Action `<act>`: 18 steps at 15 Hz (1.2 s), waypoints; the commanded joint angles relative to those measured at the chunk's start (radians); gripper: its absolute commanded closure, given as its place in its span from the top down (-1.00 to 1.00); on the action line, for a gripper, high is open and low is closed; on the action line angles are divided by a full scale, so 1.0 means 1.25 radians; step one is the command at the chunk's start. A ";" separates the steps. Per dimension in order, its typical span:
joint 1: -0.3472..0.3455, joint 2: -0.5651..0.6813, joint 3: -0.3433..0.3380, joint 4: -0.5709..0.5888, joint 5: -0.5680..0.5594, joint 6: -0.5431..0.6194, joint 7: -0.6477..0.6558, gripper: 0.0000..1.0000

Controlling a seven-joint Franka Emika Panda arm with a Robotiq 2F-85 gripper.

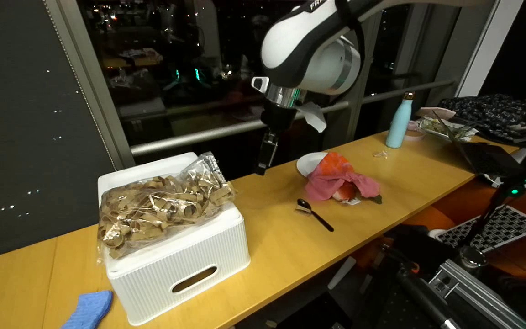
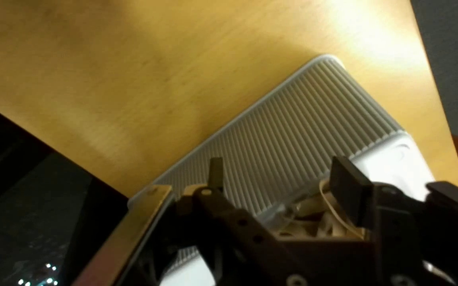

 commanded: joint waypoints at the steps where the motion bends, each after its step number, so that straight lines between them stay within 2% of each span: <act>1: 0.016 0.030 -0.049 0.007 -0.093 -0.005 0.081 0.61; 2: 0.014 0.052 -0.055 0.018 -0.113 -0.002 0.093 0.74; 4: 0.007 0.097 -0.058 0.050 -0.131 -0.011 0.118 0.69; 7: -0.008 0.167 -0.044 0.115 -0.130 -0.041 0.113 0.86; 10: -0.003 0.222 -0.052 0.195 -0.152 -0.059 0.136 1.00; 12: 0.002 0.242 -0.058 0.234 -0.180 -0.067 0.155 1.00; 13: -0.015 0.216 -0.036 0.171 -0.159 -0.030 0.135 1.00; 18: -0.015 0.224 -0.034 0.177 -0.162 -0.031 0.139 1.00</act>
